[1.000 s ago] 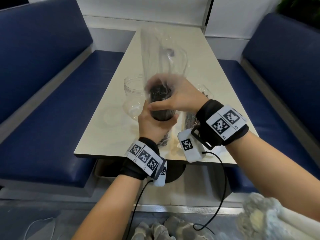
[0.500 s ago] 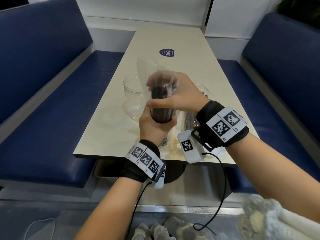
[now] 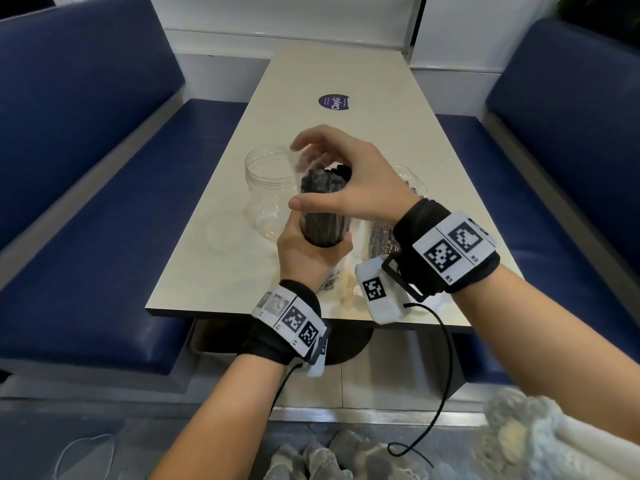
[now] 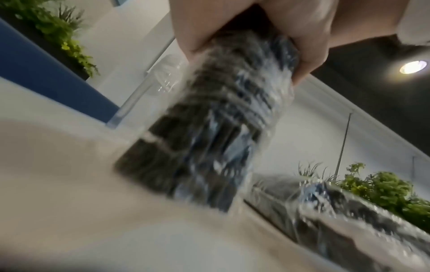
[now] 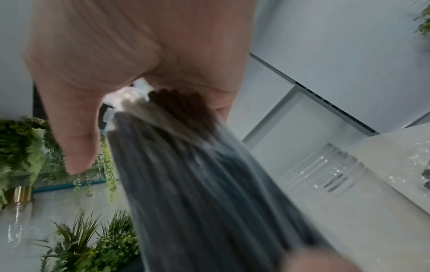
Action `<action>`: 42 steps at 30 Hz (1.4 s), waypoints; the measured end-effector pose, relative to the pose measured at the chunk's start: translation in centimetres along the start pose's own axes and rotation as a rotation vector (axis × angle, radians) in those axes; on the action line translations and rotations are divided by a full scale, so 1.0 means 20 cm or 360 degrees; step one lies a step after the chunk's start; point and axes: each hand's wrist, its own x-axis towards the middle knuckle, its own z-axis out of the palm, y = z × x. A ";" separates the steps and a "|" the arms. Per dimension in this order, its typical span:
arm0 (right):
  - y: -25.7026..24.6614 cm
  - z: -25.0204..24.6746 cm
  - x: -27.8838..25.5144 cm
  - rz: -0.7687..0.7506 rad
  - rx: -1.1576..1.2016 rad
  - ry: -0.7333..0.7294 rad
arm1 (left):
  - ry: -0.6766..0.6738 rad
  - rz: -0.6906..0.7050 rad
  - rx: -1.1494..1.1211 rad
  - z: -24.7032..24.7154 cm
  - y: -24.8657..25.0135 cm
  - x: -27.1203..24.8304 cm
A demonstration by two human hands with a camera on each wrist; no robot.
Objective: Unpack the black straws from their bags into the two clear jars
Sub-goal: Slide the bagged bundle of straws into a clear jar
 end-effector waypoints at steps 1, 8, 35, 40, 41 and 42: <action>0.00 0.00 0.00 -0.0004 -0.0025 -0.0015 | -0.0023 -0.0023 0.0009 0.00 -0.03 -0.01; 0.02 0.01 -0.01 -0.0081 -0.0415 -0.0091 | 0.0040 0.0077 0.0006 -0.01 0.03 -0.03; 0.02 0.03 0.01 -0.0034 -0.1074 0.0159 | -0.0097 0.0027 0.0110 0.00 -0.06 -0.03; 0.02 0.04 -0.02 0.0005 -0.1102 0.0171 | -0.0100 0.0046 0.0154 -0.03 -0.08 -0.01; 0.02 0.04 -0.02 0.0012 -0.1155 0.0147 | -0.0112 0.0016 0.0154 -0.03 -0.08 -0.01; 0.03 0.04 -0.03 0.0010 -0.1185 0.0147 | -0.0122 0.0000 0.0159 -0.03 -0.08 -0.01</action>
